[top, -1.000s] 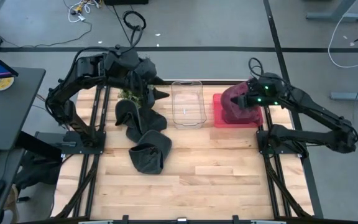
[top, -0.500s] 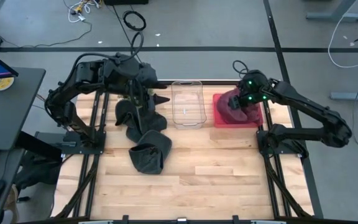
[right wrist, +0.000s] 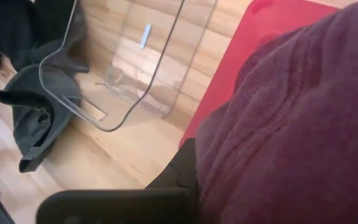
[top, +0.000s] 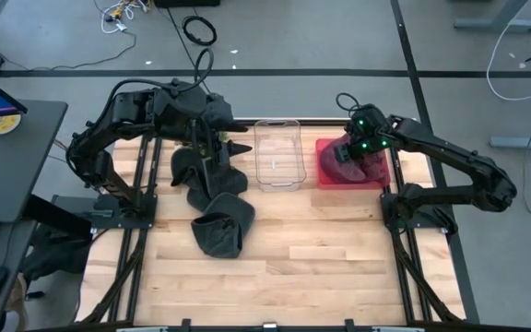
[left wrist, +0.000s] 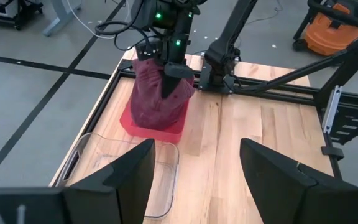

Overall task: Pick & Place hat
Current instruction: Put the red cap into the red bin, then put the bottom black cap into the transparent bin

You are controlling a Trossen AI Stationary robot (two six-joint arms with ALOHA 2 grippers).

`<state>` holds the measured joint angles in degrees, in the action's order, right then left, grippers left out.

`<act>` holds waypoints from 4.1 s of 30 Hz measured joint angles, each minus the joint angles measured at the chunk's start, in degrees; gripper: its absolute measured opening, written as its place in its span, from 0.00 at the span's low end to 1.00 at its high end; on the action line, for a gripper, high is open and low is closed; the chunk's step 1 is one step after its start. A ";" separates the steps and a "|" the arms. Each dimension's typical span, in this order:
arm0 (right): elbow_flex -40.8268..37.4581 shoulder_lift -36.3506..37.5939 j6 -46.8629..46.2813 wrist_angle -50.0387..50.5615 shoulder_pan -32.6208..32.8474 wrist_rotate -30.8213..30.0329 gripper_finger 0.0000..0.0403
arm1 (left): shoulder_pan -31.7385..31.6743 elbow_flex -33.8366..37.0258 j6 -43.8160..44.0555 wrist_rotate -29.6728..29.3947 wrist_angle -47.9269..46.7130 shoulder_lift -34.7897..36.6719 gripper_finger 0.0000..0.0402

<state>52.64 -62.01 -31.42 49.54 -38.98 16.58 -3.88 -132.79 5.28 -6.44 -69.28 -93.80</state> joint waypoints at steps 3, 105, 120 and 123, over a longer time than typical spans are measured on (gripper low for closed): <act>0.00 -0.92 -0.65 1.26 -0.54 -0.71 0.00 | 0.00 0.00 0.00 0.00 0.00 0.00 0.59; 18.79 2.77 25.53 20.16 -9.79 -12.52 0.67 | 6.32 29.60 -2.12 4.57 49.27 -3.94 0.03; 18.82 3.27 13.77 16.96 -2.77 0.20 0.59 | 4.36 63.12 8.62 -7.27 48.44 23.65 0.01; 18.49 3.36 10.68 11.84 1.14 0.45 0.57 | 2.62 67.28 7.44 -7.08 47.09 30.62 0.01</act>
<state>71.14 -58.65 -20.74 61.37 -37.85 17.03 -1.26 -65.51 12.72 -13.51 -22.18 -63.18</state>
